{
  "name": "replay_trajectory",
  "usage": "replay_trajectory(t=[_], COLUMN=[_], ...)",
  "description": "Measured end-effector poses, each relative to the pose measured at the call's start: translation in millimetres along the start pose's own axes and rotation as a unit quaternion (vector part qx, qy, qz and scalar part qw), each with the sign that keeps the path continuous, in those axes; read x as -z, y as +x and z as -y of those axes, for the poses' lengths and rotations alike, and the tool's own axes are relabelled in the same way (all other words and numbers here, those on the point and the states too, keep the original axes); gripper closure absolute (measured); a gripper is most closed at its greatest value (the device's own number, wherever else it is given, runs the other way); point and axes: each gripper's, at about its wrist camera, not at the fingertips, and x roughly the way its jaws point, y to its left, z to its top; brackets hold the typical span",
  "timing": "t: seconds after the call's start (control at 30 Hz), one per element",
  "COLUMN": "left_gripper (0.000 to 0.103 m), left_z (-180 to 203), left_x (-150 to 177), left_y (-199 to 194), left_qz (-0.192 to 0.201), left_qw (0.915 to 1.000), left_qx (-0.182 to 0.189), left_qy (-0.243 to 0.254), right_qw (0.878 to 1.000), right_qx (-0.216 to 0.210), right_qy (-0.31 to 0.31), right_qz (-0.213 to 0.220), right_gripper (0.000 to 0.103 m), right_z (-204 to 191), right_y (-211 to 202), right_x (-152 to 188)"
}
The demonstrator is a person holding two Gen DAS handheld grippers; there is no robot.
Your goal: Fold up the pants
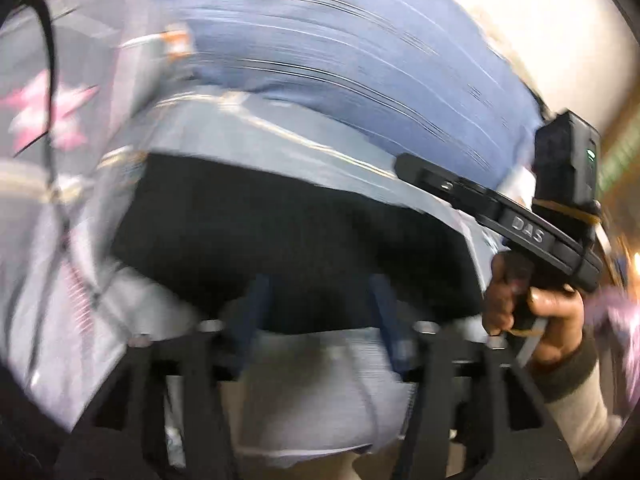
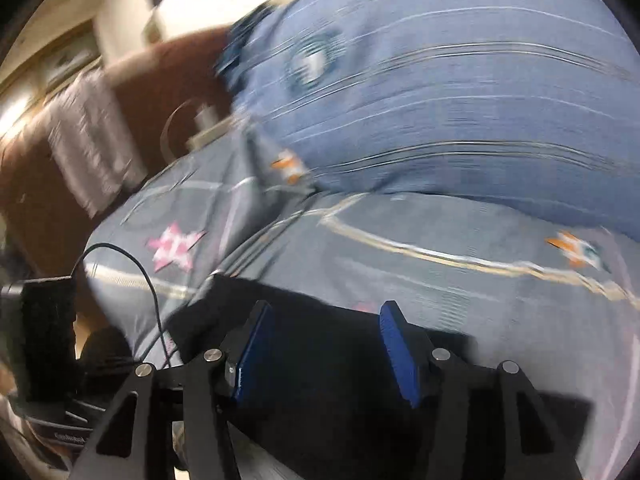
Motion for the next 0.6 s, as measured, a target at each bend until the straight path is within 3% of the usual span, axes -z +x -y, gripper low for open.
replay_trajectory(t=[0.1,0.23,0.4,0.53,0.6], left_gripper=[0.033,0.027,0.027,0.019,0.022], left_z=[-25,-43,-50,-50,-51], left_x=[2,4,2,-2,-5], left_y=[-11,-1,28,36,38], left_qz=[0.015,-0.008,-0.031,0.001,0.014], left_qw=[0.9982,0.9949,0.9927,0.9936,0.9947], left_qx=[-0.024,-0.056,-0.08,-0.071,-0.061], left_qy=[-0.053,-0.083,-0.085,-0.087,-0.081], right_qw=[0.998,0.988,0.973,0.968,0.973], right_qx=[-0.024,-0.044,-0.05,-0.066,-0.071], right_qy=[-0.041,-0.106,-0.159,-0.157,-0.145], right_qz=[-0.038,-0.103,-0.159,-0.184,-0.166], right_gripper=[0.049,0.049,0.047,0.047,0.068], right_z=[-26,-50,-63,-65,-64], right_y=[41,98,152,181,179], right_x=[-11,-25,-29,-18,-16])
